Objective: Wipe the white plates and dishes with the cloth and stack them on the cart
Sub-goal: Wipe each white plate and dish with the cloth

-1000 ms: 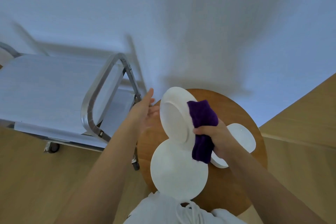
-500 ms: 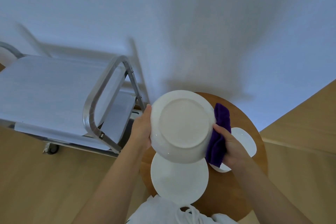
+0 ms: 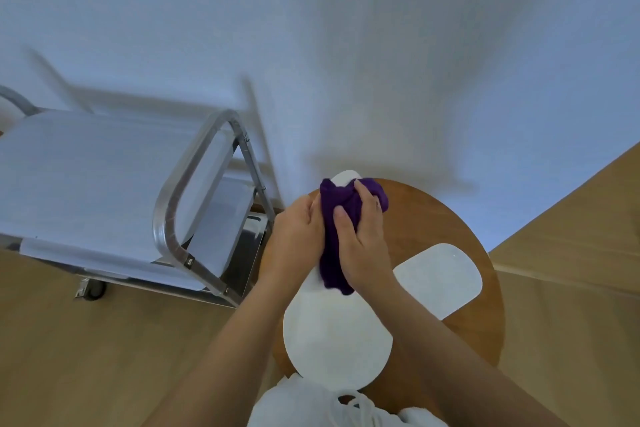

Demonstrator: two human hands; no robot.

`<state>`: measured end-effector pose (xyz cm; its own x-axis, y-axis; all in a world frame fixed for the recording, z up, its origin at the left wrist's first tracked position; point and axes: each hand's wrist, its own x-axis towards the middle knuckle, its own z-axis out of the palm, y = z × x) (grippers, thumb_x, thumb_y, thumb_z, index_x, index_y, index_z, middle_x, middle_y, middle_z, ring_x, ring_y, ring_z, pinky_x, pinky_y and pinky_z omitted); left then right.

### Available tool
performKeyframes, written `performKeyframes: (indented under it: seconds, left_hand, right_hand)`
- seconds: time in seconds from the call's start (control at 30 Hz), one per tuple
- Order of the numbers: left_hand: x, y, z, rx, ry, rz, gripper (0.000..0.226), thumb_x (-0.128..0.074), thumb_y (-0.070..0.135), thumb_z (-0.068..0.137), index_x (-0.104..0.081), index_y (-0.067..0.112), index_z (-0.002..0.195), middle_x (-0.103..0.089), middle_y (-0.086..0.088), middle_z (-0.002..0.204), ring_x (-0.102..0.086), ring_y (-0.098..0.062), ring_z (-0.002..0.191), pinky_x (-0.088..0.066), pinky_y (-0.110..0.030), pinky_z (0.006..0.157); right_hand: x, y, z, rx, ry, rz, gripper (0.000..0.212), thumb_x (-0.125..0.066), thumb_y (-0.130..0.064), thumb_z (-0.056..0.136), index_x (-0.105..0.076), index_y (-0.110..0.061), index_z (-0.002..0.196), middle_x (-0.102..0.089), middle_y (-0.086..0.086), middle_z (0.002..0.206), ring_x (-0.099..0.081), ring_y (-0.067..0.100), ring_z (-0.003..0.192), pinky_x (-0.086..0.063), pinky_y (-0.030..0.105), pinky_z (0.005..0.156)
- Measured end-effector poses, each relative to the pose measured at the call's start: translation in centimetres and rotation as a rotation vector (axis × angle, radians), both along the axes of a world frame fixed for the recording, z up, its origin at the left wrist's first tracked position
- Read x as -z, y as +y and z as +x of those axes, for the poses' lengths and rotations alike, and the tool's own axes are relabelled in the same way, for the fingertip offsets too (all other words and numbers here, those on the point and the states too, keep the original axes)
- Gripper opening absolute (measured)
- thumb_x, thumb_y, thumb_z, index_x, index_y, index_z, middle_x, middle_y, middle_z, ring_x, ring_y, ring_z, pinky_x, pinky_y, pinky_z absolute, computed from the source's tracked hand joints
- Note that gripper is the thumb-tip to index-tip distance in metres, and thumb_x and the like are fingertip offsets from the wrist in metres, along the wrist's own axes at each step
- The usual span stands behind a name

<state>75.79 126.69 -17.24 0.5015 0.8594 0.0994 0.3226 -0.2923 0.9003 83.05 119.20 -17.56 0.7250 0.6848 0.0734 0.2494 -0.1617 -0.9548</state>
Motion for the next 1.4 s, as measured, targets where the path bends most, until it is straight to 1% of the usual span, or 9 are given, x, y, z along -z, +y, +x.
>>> performKeyframes:
  seconds: [0.13, 0.3, 0.43, 0.57, 0.73, 0.87, 1.03, 1.17, 1.4]
  left_hand:
    - [-0.9, -0.4, -0.6, 0.011, 0.003, 0.048, 0.052, -0.038, 0.037, 0.102, -0.048, 0.036, 0.051, -0.049, 0.026, 0.045, -0.047, 0.008, 0.045, -0.034, -0.004, 0.044]
    - [-2.3, -0.7, -0.8, 0.019, 0.077, 0.107, 0.046, -0.043, 0.032, 0.1, -0.032, 0.025, 0.057, -0.045, 0.028, 0.043, -0.044, 0.009, 0.044, -0.034, -0.004, 0.045]
    - [-3.6, -1.1, -1.1, 0.037, 0.035, 0.072, 0.046, -0.046, 0.032, 0.099, -0.031, 0.023, 0.056, -0.044, 0.022, 0.041, -0.044, 0.006, 0.043, -0.033, -0.005, 0.043]
    - [-4.6, -0.6, -1.2, -0.05, -0.08, -0.1, 0.048, -0.046, 0.039, 0.097, -0.033, 0.016, 0.057, -0.035, 0.014, 0.042, -0.033, -0.002, 0.04, -0.029, -0.009, 0.042]
    - [-6.0, 0.9, -0.9, -0.323, -0.321, -0.529, 0.042, -0.046, 0.048, 0.096, -0.058, 0.016, 0.071, -0.057, 0.009, 0.051, -0.054, -0.002, 0.044, -0.042, -0.014, 0.041]
    - [-6.4, 1.2, -0.5, -0.405, -0.484, -0.673, 0.031, -0.044, 0.052, 0.096, -0.061, 0.029, 0.084, -0.07, 0.014, 0.073, -0.068, -0.008, 0.075, -0.054, -0.025, 0.061]
    - [-6.3, 0.9, -1.2, -0.075, -0.413, -0.789, 0.027, -0.05, 0.045, 0.095, -0.064, 0.022, 0.098, -0.072, 0.002, 0.088, -0.07, -0.011, 0.073, -0.056, -0.027, 0.057]
    - [-7.4, 2.6, -3.1, 0.374, -0.426, -1.147, 0.037, -0.051, 0.03, 0.082, -0.07, 0.008, 0.105, -0.074, -0.011, 0.094, -0.073, -0.021, 0.076, -0.061, -0.033, 0.061]
    - [-7.2, 2.3, -2.3, 0.296, -0.479, -1.202, 0.035, -0.055, 0.026, 0.081, -0.063, 0.003, 0.105, -0.074, -0.015, 0.097, -0.073, -0.025, 0.081, -0.061, -0.034, 0.058]
  right_hand:
    - [-0.7, 1.3, 1.0, 0.002, -0.043, -0.072, 0.052, -0.04, -0.05, 0.085, -0.04, -0.029, 0.132, -0.049, -0.004, 0.125, -0.046, 0.015, 0.113, -0.042, 0.041, 0.098]
    - [-1.6, 2.6, 4.1, 0.09, 0.173, -0.078, 0.027, -0.047, -0.051, 0.086, -0.045, -0.032, 0.105, -0.059, -0.008, 0.094, -0.059, 0.015, 0.088, -0.051, 0.037, 0.078]
    - [-1.2, 2.5, 6.5, 0.177, 0.422, -0.086, 0.05, -0.048, -0.054, 0.084, -0.035, -0.029, 0.126, -0.053, -0.008, 0.104, -0.055, 0.013, 0.09, -0.045, 0.029, 0.066]
    - [-0.3, 1.6, 7.5, 0.194, 0.584, -0.083, 0.048, -0.049, -0.058, 0.083, -0.042, -0.029, 0.121, -0.056, -0.005, 0.107, -0.057, 0.017, 0.095, -0.046, 0.035, 0.071]
    - [1.6, -0.5, 7.4, 0.067, 0.783, -0.136, 0.045, -0.054, -0.061, 0.082, -0.052, -0.027, 0.111, -0.066, 0.0, 0.105, -0.064, 0.022, 0.096, -0.052, 0.041, 0.08]
    - [2.7, -0.7, 5.7, 0.133, 0.906, 0.068, 0.042, -0.067, -0.052, 0.077, -0.057, -0.024, 0.107, -0.073, -0.002, 0.09, -0.071, 0.018, 0.079, -0.055, 0.03, 0.056]
    - [2.5, -0.9, 7.2, 0.132, 0.97, 0.054, 0.05, -0.072, -0.043, 0.074, -0.059, -0.017, 0.115, -0.069, 0.008, 0.107, -0.066, 0.029, 0.097, -0.054, 0.045, 0.084]
    - [1.2, -2.3, 9.5, -0.026, 0.874, -0.023, 0.032, -0.07, -0.037, 0.079, -0.063, -0.016, 0.101, -0.072, 0.007, 0.09, -0.07, 0.022, 0.076, -0.055, 0.037, 0.071]
    - [1.2, -2.8, 7.7, -0.024, 0.759, -0.047, 0.028, -0.062, -0.037, 0.085, -0.063, -0.019, 0.106, -0.071, 0.005, 0.093, -0.067, 0.022, 0.08, -0.053, 0.033, 0.068]
